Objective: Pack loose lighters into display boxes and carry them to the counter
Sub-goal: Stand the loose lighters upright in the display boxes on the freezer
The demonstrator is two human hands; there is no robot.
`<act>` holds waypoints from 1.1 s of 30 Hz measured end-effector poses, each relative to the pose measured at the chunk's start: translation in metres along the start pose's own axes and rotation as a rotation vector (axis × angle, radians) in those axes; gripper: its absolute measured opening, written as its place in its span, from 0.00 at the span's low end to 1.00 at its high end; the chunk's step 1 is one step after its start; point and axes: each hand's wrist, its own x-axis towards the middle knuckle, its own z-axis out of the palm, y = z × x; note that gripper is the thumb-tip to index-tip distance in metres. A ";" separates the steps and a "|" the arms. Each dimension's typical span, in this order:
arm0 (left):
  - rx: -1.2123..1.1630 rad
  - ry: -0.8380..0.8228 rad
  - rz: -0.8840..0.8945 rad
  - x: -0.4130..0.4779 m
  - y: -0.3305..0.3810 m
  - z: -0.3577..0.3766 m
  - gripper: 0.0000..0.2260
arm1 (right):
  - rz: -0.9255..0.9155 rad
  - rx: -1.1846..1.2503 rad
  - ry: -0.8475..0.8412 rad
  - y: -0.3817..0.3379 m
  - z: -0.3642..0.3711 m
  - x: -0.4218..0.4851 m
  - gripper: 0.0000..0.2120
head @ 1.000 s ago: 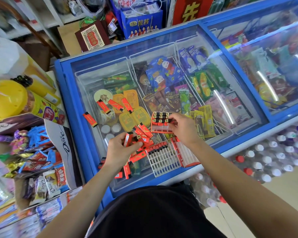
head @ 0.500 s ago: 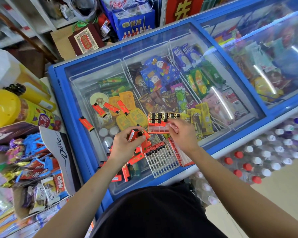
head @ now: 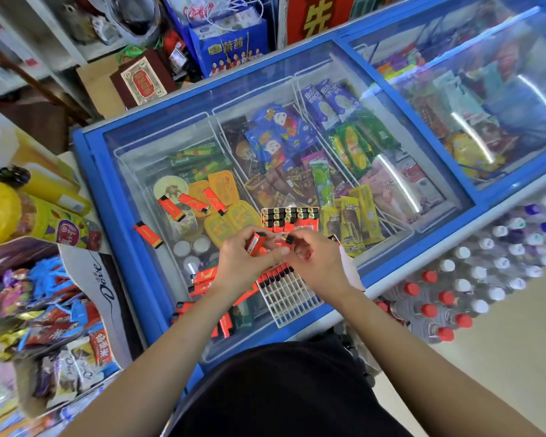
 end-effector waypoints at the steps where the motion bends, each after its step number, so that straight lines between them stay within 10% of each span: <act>1: 0.005 0.006 0.014 0.004 -0.001 -0.001 0.08 | 0.014 -0.001 0.011 0.003 -0.004 0.003 0.10; 17: 0.813 -0.076 0.294 0.089 -0.016 0.035 0.08 | -0.091 -0.269 0.071 0.048 -0.032 0.059 0.10; 33: 0.413 -0.067 0.193 0.068 -0.013 0.022 0.09 | -0.181 -0.269 0.095 0.069 -0.017 0.057 0.07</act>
